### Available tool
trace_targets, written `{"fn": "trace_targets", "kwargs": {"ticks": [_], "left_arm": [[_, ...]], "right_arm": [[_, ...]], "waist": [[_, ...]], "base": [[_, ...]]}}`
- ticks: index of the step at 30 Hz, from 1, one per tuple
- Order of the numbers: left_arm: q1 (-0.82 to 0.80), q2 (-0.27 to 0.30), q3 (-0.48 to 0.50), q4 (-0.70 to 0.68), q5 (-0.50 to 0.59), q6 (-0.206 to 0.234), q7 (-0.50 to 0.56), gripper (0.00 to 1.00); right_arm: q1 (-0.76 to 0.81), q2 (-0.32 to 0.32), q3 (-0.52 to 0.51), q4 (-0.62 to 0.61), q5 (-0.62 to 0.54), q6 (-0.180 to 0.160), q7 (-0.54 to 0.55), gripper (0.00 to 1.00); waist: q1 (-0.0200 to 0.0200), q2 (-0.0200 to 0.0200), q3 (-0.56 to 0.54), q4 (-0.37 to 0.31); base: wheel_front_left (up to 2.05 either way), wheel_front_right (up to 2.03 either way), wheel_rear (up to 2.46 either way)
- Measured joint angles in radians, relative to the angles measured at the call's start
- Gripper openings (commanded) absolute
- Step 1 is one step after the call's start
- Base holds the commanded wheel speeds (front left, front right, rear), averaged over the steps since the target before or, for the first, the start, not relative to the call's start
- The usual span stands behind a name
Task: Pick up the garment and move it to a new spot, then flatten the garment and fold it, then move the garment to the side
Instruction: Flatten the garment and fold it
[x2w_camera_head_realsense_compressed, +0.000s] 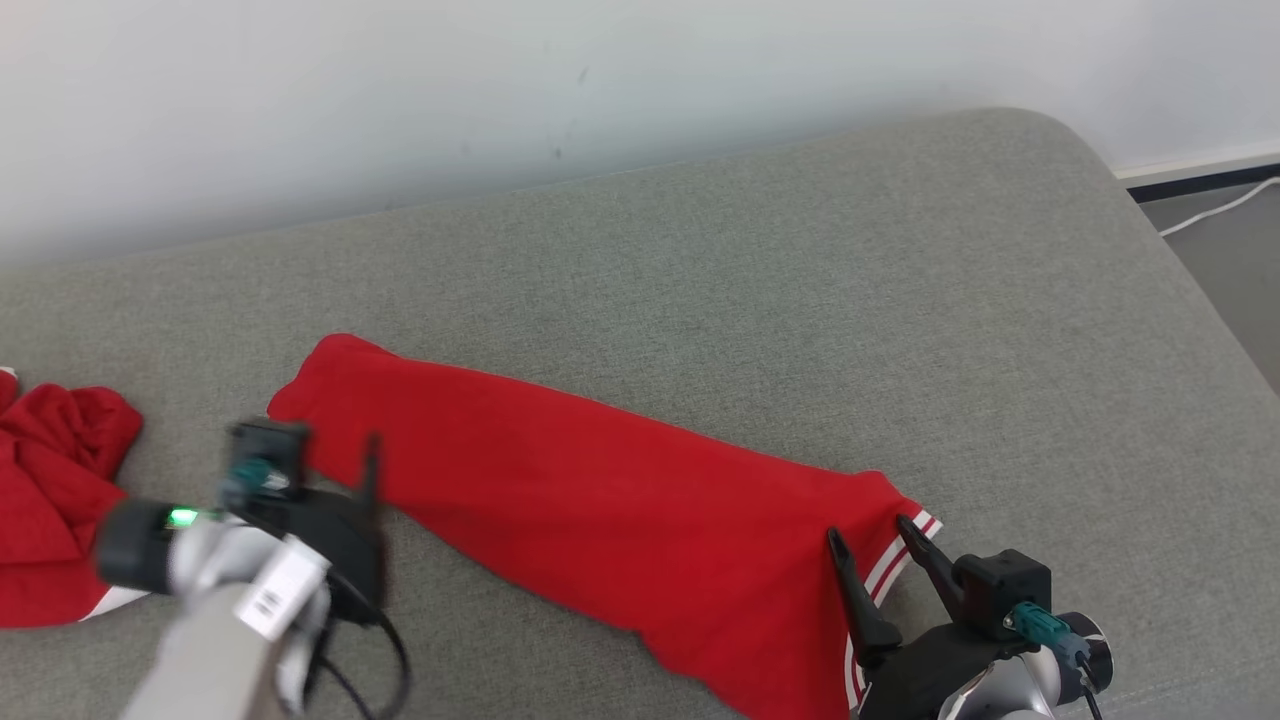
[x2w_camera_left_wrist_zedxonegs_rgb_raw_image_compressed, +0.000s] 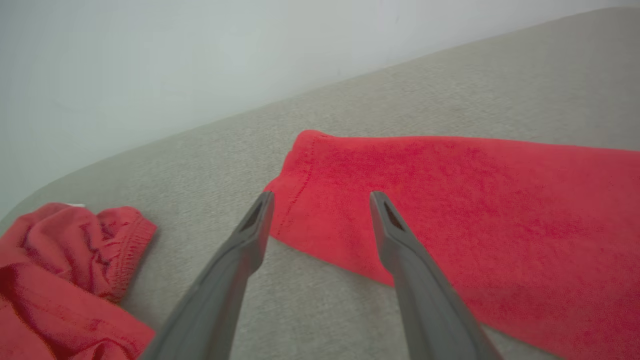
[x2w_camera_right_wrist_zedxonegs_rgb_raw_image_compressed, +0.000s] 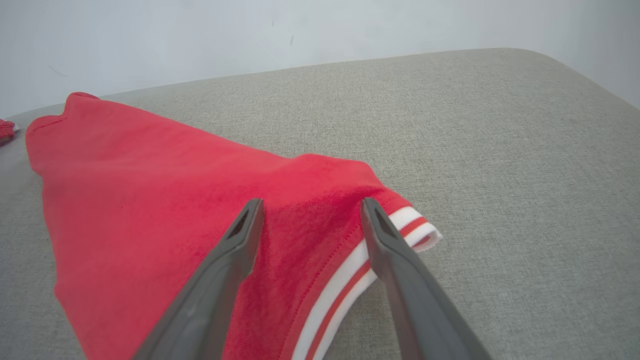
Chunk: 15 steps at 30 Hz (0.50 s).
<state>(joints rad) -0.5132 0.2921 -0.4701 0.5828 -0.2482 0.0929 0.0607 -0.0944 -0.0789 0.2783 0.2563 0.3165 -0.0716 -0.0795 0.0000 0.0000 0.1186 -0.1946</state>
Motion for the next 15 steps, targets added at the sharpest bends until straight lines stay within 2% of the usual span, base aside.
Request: {"fn": "trace_targets", "kwargs": {"ticks": [3,10,13,15], "left_arm": [[0.023,-0.043,-0.076,-0.058,0.024,-0.041,-0.027,1.0],[0.07,-0.061,-0.231,-0.156,0.105,-0.13,-0.058,1.0],[0.093,-0.049,-0.305,-0.179,0.132,-0.19,-0.058,1.0],[0.11,-0.034,-0.351,-0.184,0.161,-0.2,-0.05,1.0]], "right_arm": [[0.002,-0.005,-0.007,0.001,0.0,0.0,0.0,1.0],[0.0,-0.004,-0.005,0.002,0.0,-0.007,0.001,1.0],[-0.001,-0.004,-0.003,0.003,0.0,-0.007,0.001,1.0],[-0.001,-0.004,-0.002,0.005,0.0,-0.007,0.001,1.0]], "waist": [[0.0001,0.0,-0.001,0.01],[0.0001,0.0,-0.005,0.012],[0.0,0.0,-0.006,0.001],[0.0,0.0,-0.006,-0.008]], "base": [[0.0,0.0,0.0],[0.0,0.0,0.0],[0.0,0.0,0.0],[0.0,0.0,0.0]]}}
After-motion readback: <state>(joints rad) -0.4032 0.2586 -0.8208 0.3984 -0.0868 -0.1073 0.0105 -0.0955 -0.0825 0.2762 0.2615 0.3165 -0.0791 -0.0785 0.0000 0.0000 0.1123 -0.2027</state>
